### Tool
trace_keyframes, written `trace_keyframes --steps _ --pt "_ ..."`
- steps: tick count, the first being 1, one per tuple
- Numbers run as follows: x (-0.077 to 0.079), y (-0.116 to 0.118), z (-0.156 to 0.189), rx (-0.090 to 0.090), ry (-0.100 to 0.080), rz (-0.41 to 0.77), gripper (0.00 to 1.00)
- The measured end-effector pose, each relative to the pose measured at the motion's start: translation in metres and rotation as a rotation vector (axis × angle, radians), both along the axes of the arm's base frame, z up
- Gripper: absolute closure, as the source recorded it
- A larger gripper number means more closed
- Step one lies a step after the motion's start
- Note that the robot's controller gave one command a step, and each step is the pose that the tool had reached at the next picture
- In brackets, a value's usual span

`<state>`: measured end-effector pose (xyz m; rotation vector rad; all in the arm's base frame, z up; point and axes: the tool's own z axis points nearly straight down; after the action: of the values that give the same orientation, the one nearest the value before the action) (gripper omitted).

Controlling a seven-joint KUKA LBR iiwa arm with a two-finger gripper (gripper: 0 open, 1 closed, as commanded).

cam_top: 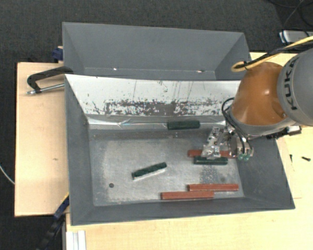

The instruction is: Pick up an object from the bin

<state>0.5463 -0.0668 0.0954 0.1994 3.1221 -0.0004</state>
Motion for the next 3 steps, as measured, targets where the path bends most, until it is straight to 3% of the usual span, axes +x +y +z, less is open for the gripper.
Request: trace_keyframes --steps 1,2,3 --pt "-0.0018 0.0005 -0.0034 0.0 0.004 0.001 0.0" --pt "-0.0033 0.0007 -0.0044 0.001 0.009 0.001 1.0" --pt "-0.0033 0.0007 -0.0043 0.001 0.009 0.001 1.0"
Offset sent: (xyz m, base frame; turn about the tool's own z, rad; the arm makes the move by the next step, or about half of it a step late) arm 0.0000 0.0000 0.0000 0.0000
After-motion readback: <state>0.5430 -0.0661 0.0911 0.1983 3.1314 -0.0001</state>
